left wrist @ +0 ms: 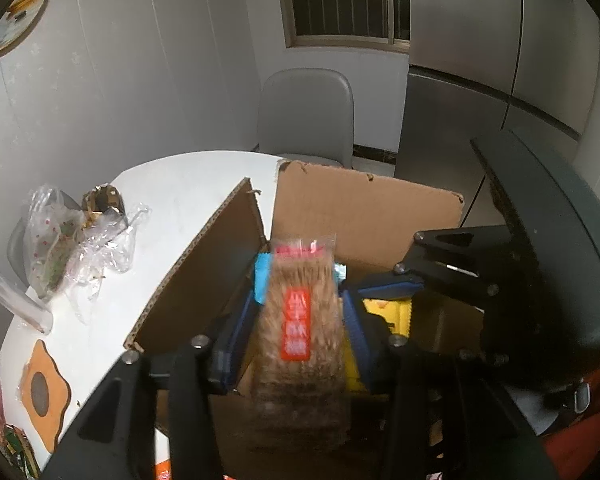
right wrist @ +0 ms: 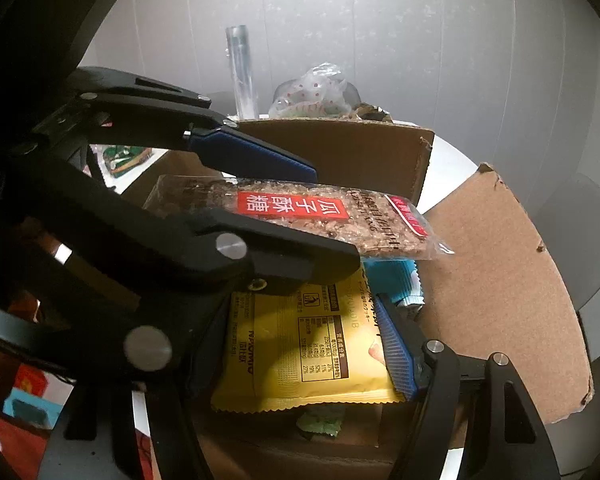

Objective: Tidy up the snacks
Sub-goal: 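Open both tools to drop the snacks into the box and withdraw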

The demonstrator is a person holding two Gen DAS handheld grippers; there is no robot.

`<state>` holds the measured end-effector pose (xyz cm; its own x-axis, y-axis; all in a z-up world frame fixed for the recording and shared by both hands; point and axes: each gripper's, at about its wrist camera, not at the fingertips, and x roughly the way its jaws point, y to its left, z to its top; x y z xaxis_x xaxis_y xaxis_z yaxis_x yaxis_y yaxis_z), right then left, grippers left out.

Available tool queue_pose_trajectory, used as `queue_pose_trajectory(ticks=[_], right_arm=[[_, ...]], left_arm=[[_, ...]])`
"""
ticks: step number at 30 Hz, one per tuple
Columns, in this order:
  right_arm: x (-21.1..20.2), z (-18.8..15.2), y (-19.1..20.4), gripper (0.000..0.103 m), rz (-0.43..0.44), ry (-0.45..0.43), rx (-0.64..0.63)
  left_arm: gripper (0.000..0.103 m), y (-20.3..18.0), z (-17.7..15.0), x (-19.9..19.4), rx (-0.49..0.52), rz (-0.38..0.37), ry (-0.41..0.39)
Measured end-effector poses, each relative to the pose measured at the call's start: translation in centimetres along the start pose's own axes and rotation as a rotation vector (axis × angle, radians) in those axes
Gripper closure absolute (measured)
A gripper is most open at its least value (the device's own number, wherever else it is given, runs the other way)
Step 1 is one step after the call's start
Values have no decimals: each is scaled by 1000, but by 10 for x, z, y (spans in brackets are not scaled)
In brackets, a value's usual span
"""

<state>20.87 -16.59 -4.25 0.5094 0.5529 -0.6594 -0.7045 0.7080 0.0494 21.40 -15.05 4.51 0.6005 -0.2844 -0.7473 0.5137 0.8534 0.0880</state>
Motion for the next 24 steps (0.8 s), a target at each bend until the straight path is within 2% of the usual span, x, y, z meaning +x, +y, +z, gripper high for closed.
queue_pose_trajectory(ticks=[2, 9, 11, 13, 16, 24], right_arm=[[-2, -1, 0, 34, -3, 6, -6], [-14, -2, 0, 25, -20, -7, -18], [-18, -3, -1, 24, -27, -6, -17], [-23, -4, -1, 24, -33, -7, -16], [-31, -6, -1, 24, -44, -11, -17], [-71, -11, 15, 24, -74, -72, -24]], left_arm=[[38, 1, 1, -2, -9, 12, -17], [25, 0, 2, -11, 1, 43, -49], [18, -2, 1, -18, -1, 55, -70], [17, -4, 1, -26, 5, 66, -88], [9, -8, -2, -37, 7, 82, -108], [8, -10, -14, -76, -16, 106, -176]])
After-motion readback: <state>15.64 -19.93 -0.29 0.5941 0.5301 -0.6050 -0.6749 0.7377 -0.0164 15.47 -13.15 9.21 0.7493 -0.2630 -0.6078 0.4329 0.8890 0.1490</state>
